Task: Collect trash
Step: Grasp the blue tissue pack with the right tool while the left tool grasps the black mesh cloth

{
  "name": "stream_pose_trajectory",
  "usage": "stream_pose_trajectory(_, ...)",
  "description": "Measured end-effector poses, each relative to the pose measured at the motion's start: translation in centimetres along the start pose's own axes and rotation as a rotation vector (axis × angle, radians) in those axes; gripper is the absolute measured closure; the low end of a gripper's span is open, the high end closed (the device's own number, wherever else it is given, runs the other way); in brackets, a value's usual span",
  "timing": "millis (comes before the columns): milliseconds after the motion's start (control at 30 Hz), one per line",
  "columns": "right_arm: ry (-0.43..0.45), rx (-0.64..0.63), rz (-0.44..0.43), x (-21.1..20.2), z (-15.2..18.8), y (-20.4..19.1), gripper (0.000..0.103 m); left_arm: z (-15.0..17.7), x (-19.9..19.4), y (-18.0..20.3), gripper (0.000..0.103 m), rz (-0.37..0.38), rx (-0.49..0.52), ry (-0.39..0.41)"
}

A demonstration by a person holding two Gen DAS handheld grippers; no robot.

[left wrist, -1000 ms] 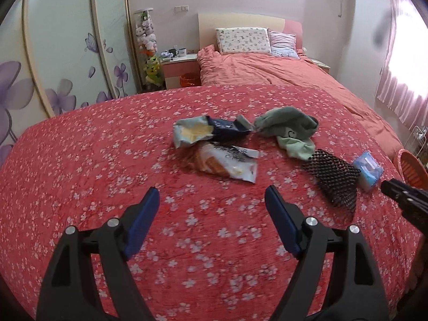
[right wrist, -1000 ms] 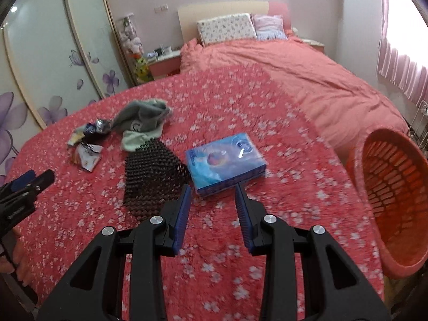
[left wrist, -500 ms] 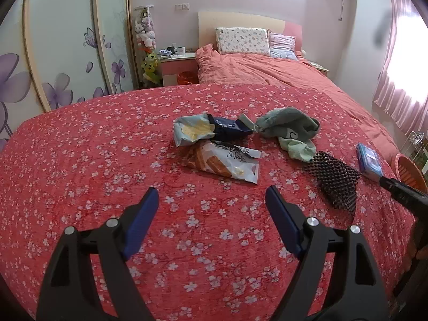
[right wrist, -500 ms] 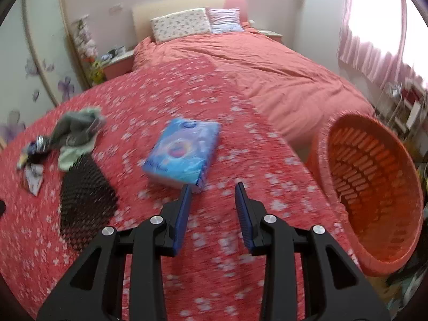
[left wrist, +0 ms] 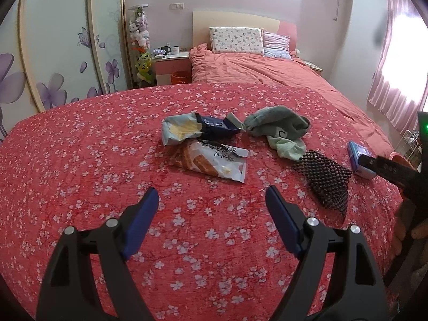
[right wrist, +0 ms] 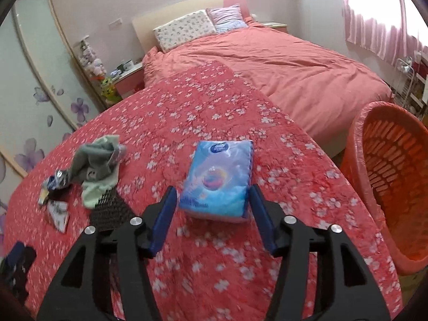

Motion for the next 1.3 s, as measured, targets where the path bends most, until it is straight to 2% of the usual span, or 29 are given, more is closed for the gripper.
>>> stream_pose_trajectory(133, -0.027, 0.012, 0.024, 1.1, -0.4, -0.2, 0.046, 0.0, 0.1, 0.1, 0.022, 0.006, -0.004, -0.005)
stream_pose_trajectory(200, -0.002, 0.031, 0.018, 0.8, -0.3, 0.1, 0.046, 0.1, 0.2, 0.2, 0.022, 0.008, -0.002, -0.007)
stream_pose_trajectory(267, -0.008, 0.024, 0.011, 1.1, -0.3, 0.2, 0.043, 0.1, 0.4, 0.5, 0.022, 0.009, 0.001, -0.012)
stream_pose_trajectory(367, -0.014, -0.027, 0.049, 1.7, -0.6, -0.3, 0.04, 0.2, 0.6, 0.8, 0.022, 0.011, 0.004, -0.019)
stream_pose_trajectory(400, -0.018, -0.039, 0.056, 1.8, -0.7, -0.4, 0.041, 0.2, 0.6, 0.9, 0.022, 0.014, 0.005, -0.021)
stream_pose_trajectory(467, -0.024, -0.071, 0.073, 1.8, -0.8, -0.6, 0.05, 0.2, 0.6, 1.2, 0.022, 0.018, 0.01, -0.021)
stream_pose_trajectory(500, -0.026, -0.082, 0.07, 1.7, -0.8, -0.4, 0.05, 0.2, 0.7, 1.4, 0.022, 0.019, 0.012, -0.02)
stream_pose_trajectory(733, 0.009, -0.081, 0.028, -1.5, 0.6, 2.5, 0.053, 0.0, 0.5, 4.1, 0.022, 0.044, 0.042, -0.019)
stream_pose_trajectory(967, 0.058, -0.048, -0.003, -5.1, 1.6, 6.0, 0.053, -0.6, 1.6, 9.9, 0.023, 0.096, 0.088, -0.027)
stream_pose_trajectory(1033, 0.067, -0.047, -0.007, -5.7, 1.9, 6.6, 0.053, -0.9, 2.2, 11.6, 0.025, 0.107, 0.099, -0.037)
stream_pose_trajectory(1167, 0.067, -0.029, -0.026, -6.6, 2.2, 7.8, 0.053, -1.4, 4.2, 14.3, 0.029, 0.082, 0.122, -0.062)
stream_pose_trajectory(1300, 0.061, -0.024, -0.034, -6.8, 2.6, 8.4, 0.053, -1.2, 7.1, 15.4, 0.044, 0.063, 0.114, -0.163)
Point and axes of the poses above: each gripper's, at about its wrist camera, not at the fingertips, and x roughly the way its jaws point, y to its right, z to its underside, the point moved 1 cm from there along x, roughly the way its jaws point, and after that the axes turned 4 degrees about -y, right-handed, at the moved point
